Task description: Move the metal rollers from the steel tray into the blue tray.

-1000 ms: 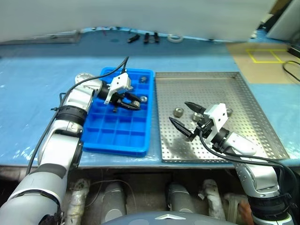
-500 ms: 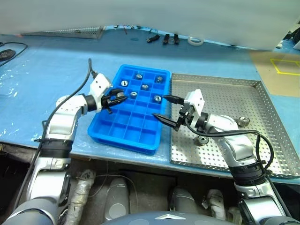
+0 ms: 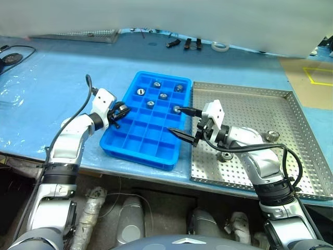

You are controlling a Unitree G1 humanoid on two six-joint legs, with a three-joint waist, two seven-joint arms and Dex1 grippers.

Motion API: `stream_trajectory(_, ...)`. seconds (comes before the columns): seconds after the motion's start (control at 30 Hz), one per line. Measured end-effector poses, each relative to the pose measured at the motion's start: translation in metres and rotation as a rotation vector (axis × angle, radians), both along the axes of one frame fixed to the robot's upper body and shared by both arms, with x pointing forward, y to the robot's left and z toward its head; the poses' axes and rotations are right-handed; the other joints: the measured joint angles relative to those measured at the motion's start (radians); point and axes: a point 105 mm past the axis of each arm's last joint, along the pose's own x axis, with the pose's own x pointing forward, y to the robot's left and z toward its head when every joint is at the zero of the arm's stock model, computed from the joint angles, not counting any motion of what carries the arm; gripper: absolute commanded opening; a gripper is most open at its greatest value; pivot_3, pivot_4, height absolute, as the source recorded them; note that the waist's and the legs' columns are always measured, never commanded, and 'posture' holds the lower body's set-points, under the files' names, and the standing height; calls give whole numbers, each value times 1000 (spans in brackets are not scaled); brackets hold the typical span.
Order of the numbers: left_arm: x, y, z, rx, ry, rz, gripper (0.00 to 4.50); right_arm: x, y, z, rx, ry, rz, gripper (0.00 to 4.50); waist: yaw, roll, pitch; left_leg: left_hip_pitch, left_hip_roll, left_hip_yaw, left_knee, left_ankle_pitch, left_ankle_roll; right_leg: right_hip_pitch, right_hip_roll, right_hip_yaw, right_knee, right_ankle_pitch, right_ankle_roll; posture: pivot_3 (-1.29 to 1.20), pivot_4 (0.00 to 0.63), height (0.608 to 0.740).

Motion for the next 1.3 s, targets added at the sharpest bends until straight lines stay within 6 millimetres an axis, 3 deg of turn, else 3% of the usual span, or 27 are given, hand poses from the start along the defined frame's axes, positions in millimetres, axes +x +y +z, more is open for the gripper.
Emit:
stream_trajectory(0.13,4,-1,-5,21,12,4,1305,0,-2,0,-7,-3,-11,4500,-1,0,0,-1,0,0,0,0,0,-1,2,1,0,0,0,147,150,740)
stream_trajectory(0.17,3,0,-5,23,12,-2,2058,0,-3,0,-8,-3,-15,4500,-1,0,0,-1,1,0,0,0,0,-1,3,1,0,0,0,140,150,740)
stream_trajectory(0.37,3,0,-6,33,23,-33,3906,1,-5,-1,-7,-4,-45,4500,-1,0,0,0,5,0,0,1,-2,-1,8,1,0,0,0,103,150,740)
stream_trajectory(0.5,4,-9,0,20,26,-86,3906,1,-7,0,-4,-13,-65,4500,-2,0,0,0,6,0,0,2,-3,-1,9,2,0,1,-2,63,150,740)
stream_trajectory(0.57,5,-22,12,-3,6,-150,3906,1,-12,4,-7,-28,-85,4500,0,0,0,0,6,0,0,2,-3,-1,9,2,0,1,-2,3,150,740)
stream_trajectory(0.77,3,-93,50,-41,-60,-467,3906,0,-54,4,-19,-39,-251,4500,-8,0,0,0,5,2,1,3,-4,-1,9,7,-1,1,-1,-175,150,740)
stream_trajectory(0.93,-7,-144,31,-2,17,-713,3906,-18,-76,-1,-20,-37,-379,4500,-55,0,0,0,6,3,1,3,-4,-2,11,9,-1,1,-1,-388,150,740)
stream_trajectory(1.03,-18,-173,20,41,63,-869,3906,-39,-95,-6,-17,-26,-506,4500,-81,-1,0,0,6,4,0,0,0,-2,11,9,-2,1,-1,-469,150,740)
stream_trajectory(1.17,-28,-198,15,84,81,-1002,3906,-69,-111,-10,-9,-14,-659,4500,-127,-1,0,1,6,7,1,-1,2,-3,11,10,-4,1,-1,-624,150,740)
stream_trajectory(1.3,-35,-215,9,124,91,-1073,3906,-96,-116,-17,-5,23,-765,4500,-179,-1,0,2,6,9,2,-2,3,-3,10,12,-5,-1,3,-691,150,740)
